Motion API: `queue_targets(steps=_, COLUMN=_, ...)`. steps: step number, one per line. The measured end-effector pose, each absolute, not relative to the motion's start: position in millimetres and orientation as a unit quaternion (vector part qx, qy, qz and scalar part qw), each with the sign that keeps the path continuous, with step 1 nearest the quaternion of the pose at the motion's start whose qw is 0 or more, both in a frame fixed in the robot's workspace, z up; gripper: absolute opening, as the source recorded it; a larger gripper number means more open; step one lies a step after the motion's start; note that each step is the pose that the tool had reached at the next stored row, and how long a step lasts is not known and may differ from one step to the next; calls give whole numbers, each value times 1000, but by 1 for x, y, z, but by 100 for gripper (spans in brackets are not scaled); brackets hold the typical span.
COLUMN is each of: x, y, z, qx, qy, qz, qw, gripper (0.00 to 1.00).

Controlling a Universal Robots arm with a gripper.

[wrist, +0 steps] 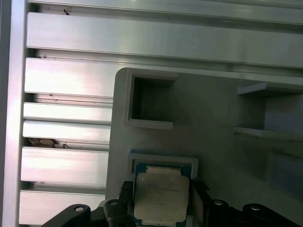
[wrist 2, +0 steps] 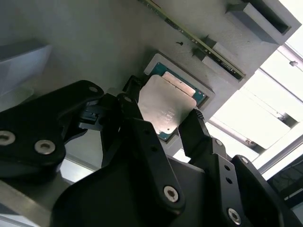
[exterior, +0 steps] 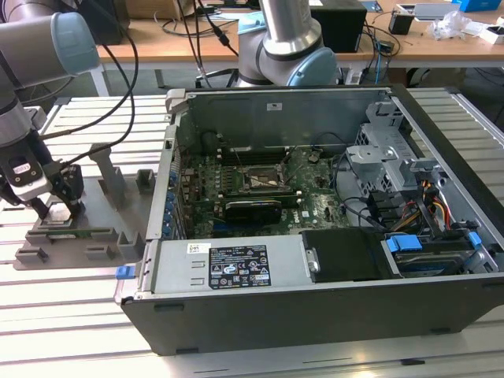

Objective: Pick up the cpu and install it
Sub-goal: 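Pick up the cpu and move it towards the insertion slot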

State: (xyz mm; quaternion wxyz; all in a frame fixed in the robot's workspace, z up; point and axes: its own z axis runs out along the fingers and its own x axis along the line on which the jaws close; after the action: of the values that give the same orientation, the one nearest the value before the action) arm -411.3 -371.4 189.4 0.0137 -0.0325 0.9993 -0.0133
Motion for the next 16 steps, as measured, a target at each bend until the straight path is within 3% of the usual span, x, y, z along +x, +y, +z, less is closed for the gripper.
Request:
queue_targets(steps=3, x=-411, y=-371, z=189, qx=-32, qy=999, qz=-13, qw=14, gripper=60)
queue_targets(steps=5, x=-411, y=-371, z=189, qx=-32, qy=999, qz=-13, qw=14, gripper=55)
queue_targets(steps=16, x=-411, y=-371, z=189, qx=-32, qy=999, qz=-13, qw=14, gripper=55)
